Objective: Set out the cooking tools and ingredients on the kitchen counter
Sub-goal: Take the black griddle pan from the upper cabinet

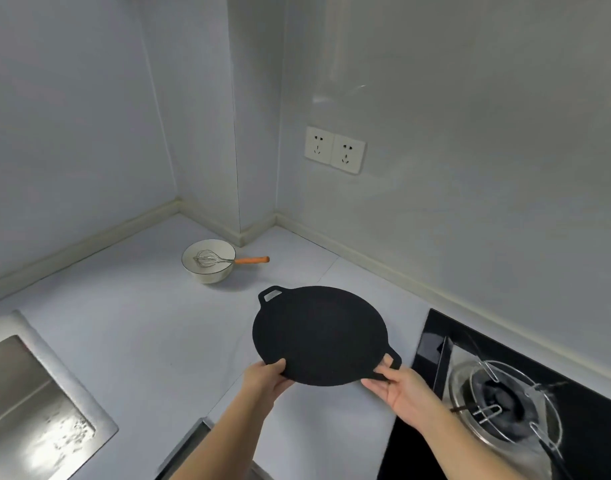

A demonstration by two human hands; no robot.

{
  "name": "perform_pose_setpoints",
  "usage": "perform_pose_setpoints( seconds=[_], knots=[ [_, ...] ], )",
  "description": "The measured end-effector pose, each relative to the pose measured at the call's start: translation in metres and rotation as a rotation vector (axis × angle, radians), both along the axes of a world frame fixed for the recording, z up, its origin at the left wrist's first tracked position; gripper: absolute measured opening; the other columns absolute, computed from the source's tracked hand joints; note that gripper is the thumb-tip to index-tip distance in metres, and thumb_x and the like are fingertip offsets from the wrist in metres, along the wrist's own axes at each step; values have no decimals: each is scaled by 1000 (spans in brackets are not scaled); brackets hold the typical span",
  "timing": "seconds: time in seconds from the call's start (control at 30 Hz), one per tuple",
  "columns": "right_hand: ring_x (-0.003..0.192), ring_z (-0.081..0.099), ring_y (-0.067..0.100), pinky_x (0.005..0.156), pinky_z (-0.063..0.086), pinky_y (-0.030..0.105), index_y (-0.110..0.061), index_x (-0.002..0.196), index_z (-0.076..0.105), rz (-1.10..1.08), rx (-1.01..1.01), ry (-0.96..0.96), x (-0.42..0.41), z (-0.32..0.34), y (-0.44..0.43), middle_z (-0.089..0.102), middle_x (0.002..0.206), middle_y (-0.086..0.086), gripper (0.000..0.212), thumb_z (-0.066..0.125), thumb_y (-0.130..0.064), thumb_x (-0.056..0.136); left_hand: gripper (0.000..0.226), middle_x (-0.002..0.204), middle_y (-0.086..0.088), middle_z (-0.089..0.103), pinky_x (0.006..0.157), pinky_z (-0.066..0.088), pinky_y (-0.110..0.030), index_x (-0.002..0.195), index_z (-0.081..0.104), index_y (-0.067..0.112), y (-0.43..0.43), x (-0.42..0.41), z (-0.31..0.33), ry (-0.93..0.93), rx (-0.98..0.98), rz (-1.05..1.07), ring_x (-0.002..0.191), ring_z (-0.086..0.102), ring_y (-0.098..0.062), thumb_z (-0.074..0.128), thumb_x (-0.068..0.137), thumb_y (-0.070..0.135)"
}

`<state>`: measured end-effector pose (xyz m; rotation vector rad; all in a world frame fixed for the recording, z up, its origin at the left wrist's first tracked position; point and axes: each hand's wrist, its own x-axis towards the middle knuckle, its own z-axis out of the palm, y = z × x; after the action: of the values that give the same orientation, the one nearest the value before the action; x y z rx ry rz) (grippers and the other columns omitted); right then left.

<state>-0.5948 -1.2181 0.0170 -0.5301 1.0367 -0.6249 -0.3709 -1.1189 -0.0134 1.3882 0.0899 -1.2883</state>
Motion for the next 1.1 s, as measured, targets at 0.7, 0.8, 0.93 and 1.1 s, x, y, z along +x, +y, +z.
perform_pose_setpoints(
  seconds=[0.7,0.8,0.93,1.1],
  knots=[
    [106,57,31,74,54,40,-1,121,51,-311,144,232,102,-34,-71,53,121,21,27,54,-7,95,30,57,-15,69,44,53,-27,85,61,-9,-83,103,-34,-400,379,-439,53,69,-28,47,99,15],
    [96,58,32,75,54,41,1,121,50,-327,145,184,101,-35,-74,49,117,22,27,53,-7,95,31,55,-16,68,46,53,-29,83,60,-8,-88,107,-35,-418,409,-472,52,69,-29,46,99,14],
    [107,56,34,72,53,41,-2,127,52,-316,135,168,96,-35,-65,50,126,21,33,55,-11,95,33,54,-14,68,50,54,-30,81,61,-7,-85,104,-33,-480,416,-504,52,69,-29,46,99,17],
    [101,62,30,72,54,41,-8,125,54,-343,119,126,69,-31,-34,55,125,14,30,54,-14,96,30,67,-14,72,55,57,-30,89,63,-3,-67,70,-19,-527,260,-547,58,71,-28,49,98,22]
  ],
)
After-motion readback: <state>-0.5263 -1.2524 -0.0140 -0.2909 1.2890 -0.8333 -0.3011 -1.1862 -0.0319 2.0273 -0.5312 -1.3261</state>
